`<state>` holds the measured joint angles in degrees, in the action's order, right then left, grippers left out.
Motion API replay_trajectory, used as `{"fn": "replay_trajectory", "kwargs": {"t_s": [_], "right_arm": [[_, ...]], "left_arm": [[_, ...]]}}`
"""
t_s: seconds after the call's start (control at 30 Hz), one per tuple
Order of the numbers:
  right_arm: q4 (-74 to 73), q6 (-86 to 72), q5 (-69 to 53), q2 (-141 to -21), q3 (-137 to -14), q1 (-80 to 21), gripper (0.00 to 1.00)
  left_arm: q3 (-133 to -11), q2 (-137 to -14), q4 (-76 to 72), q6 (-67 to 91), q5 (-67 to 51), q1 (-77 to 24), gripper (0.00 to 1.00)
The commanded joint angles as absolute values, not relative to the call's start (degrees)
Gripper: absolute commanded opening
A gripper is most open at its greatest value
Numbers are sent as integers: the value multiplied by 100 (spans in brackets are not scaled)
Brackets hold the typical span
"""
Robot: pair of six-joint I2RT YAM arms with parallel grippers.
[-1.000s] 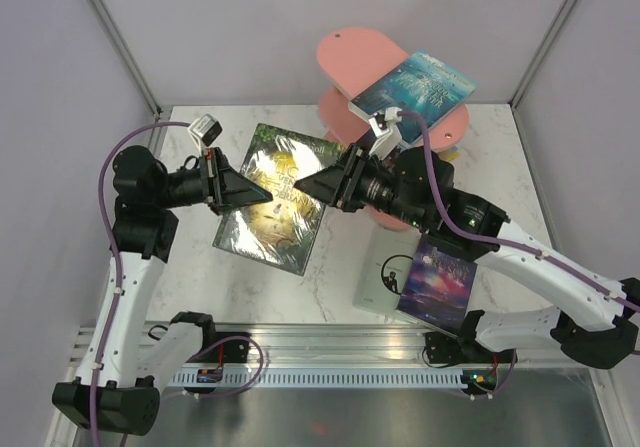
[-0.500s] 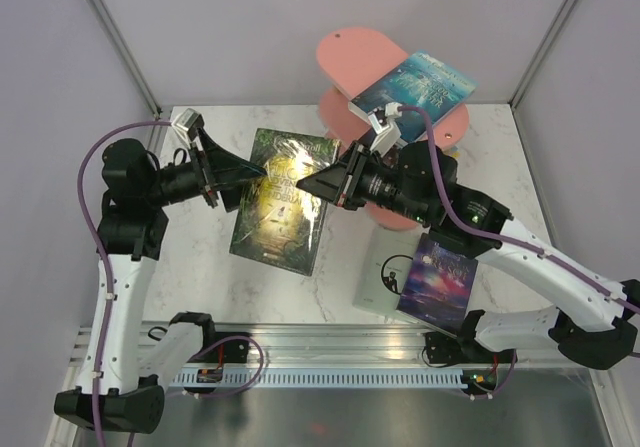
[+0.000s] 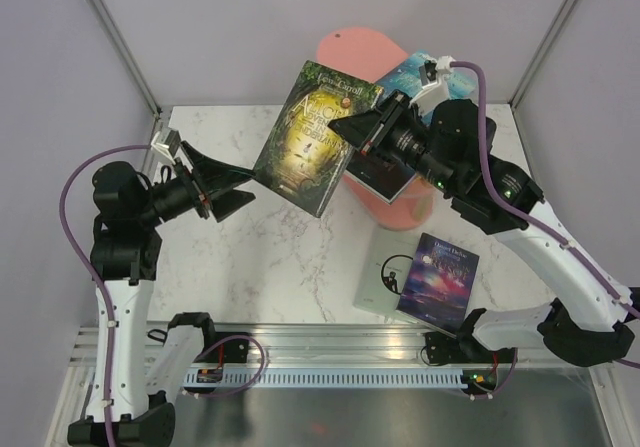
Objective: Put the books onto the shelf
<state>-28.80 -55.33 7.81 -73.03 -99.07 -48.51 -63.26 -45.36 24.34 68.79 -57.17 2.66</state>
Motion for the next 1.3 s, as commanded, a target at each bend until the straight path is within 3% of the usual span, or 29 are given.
{"fn": "replay_trajectory", "kwargs": {"t_s": [0.0,0.13,0.37,0.53,0.7,0.93,1.03,1.07,1.27], "right_arm": [[-2400,-5896,853,-7426,-10108,-4843,0],[-2057,-6186,704,-7532,-9818,-4843,0],[-1345,-6618,580,-7637,-9361,-4887,0],[-1055,-6706,729,-7743,-9211,-5010,0],[-967,-6689,887,-7998,-9351,-5264,0],[-940,-6662,1186,-8183,-9439,-5572,0],[-940,-6662,1204,-8235,-9457,-5642,0],[-940,-6645,1222,-8235,-9457,-5686,0],[-1307,-6233,1371,-8043,-9518,-5713,2]], "left_arm": [[-6056,-4404,2269,7407,-5502,290,92],[-5705,-4254,1637,7953,-5195,255,92],[-5309,-4043,1064,8613,-4597,62,80],[-5308,-4060,677,8965,-4360,-193,76],[-5388,-4175,607,9026,-4245,-211,65],[-5633,-4473,519,9035,-4166,-220,45],[-5747,-4570,475,9044,-4061,-220,9],[-5783,-4588,475,9035,-4052,-211,2],[-6169,-4808,887,8256,-4306,-18,2]]}}
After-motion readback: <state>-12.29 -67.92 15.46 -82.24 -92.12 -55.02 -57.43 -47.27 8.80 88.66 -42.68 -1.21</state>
